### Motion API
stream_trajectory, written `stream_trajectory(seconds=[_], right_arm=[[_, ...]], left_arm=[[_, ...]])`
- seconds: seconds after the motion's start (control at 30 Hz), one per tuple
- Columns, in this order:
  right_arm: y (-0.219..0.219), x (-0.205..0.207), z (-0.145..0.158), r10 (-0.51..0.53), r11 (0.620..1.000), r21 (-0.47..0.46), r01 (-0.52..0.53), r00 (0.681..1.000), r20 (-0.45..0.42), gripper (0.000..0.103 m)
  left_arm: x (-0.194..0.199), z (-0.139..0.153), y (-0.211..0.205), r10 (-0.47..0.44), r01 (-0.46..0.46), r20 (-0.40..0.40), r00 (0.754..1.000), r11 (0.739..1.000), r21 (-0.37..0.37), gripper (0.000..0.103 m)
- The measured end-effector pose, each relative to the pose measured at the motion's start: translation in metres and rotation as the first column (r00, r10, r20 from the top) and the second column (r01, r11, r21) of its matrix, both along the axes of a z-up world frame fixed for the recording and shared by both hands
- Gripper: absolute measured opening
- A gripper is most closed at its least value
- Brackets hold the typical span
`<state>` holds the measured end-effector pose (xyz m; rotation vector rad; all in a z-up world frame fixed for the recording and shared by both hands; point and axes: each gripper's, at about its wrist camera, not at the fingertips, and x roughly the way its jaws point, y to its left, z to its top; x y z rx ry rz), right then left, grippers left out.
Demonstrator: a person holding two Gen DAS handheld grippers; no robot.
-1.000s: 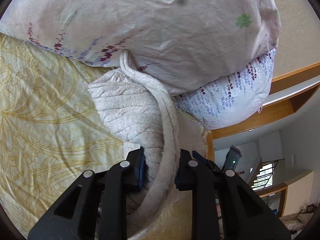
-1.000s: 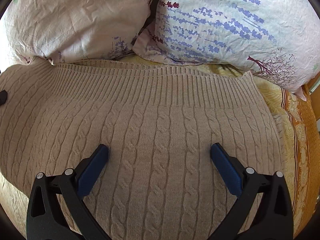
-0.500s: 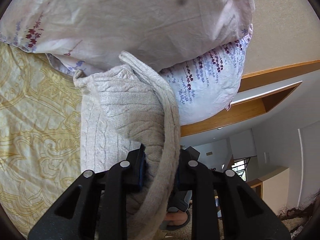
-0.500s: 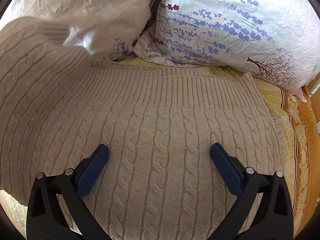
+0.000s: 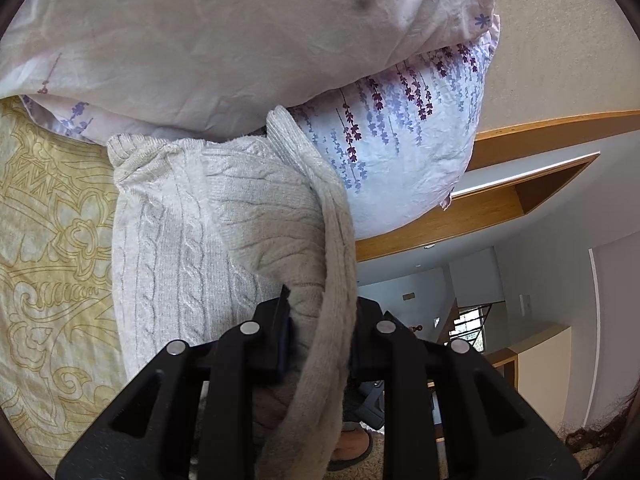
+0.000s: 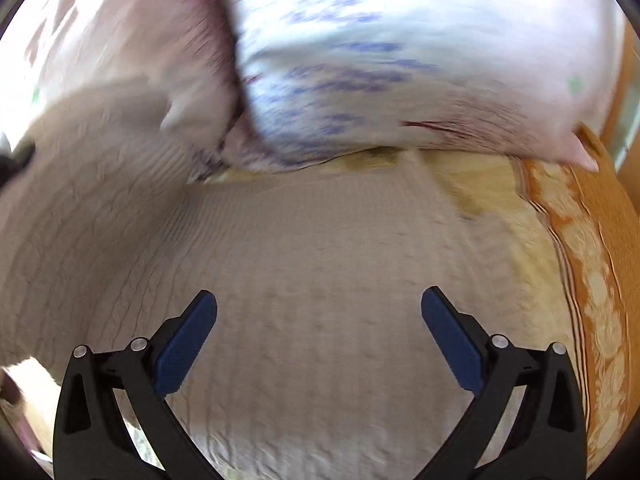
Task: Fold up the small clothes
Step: 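Fold the held side across the sweater body, then open the left tool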
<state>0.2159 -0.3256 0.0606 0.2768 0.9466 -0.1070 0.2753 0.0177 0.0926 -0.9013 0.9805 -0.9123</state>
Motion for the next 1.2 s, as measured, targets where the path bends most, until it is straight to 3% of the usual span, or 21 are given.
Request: stream_trajectory(seconds=[0.17, 0.4, 0.63, 0.77, 0.97, 1.0, 1.03, 1.13, 1.2], right_arm=[[-0.063, -0.036, 0.008, -0.178, 0.973, 0.152, 0.173, 0.984, 0.017, 0.102], [-0.109, -0.071, 0.01, -0.305, 0.934, 0.2, 0.296, 0.952, 0.015, 0.102], [-0.124, -0.086, 0.006, -0.342, 0.917, 0.22, 0.333, 0.94, 0.004, 0.102], [-0.126, -0.079, -0.001, -0.349, 0.913, 0.225, 0.339, 0.937, 0.004, 0.102], [-0.131, -0.082, -0.004, -0.361, 0.908, 0.225, 0.352, 0.932, -0.002, 0.102], [-0.133, -0.081, -0.004, -0.363, 0.908, 0.224, 0.354, 0.932, -0.004, 0.102], [-0.135, -0.082, -0.005, -0.365, 0.907, 0.224, 0.357, 0.931, -0.007, 0.102], [-0.138, -0.086, -0.004, -0.377, 0.9, 0.232, 0.368, 0.926, -0.005, 0.102], [-0.144, -0.089, 0.0, -0.38, 0.893, 0.269, 0.362, 0.925, 0.014, 0.102]], left_arm=[[0.011, -0.002, -0.035, -0.024, 0.024, -0.021, 0.999, 1.0, 0.002, 0.021], [0.019, -0.019, -0.094, -0.087, 0.091, -0.062, 0.994, 0.994, 0.055, 0.021], [0.018, -0.045, -0.135, -0.124, 0.142, -0.122, 0.985, 0.978, 0.152, 0.023], [0.015, -0.048, -0.158, -0.15, 0.172, -0.113, 0.982, 0.96, 0.222, 0.024], [0.02, -0.038, -0.195, -0.171, 0.189, -0.1, 0.98, 0.957, 0.219, 0.024], [0.02, -0.035, -0.203, -0.184, 0.198, -0.088, 0.979, 0.957, 0.211, 0.02], [0.019, -0.033, -0.213, -0.21, 0.222, -0.078, 0.975, 0.953, 0.208, 0.01], [0.016, -0.034, -0.236, -0.268, 0.275, -0.062, 0.961, 0.923, 0.271, 0.01], [0.012, -0.033, -0.235, -0.283, 0.29, -0.065, 0.957, 0.925, 0.246, 0.012]])
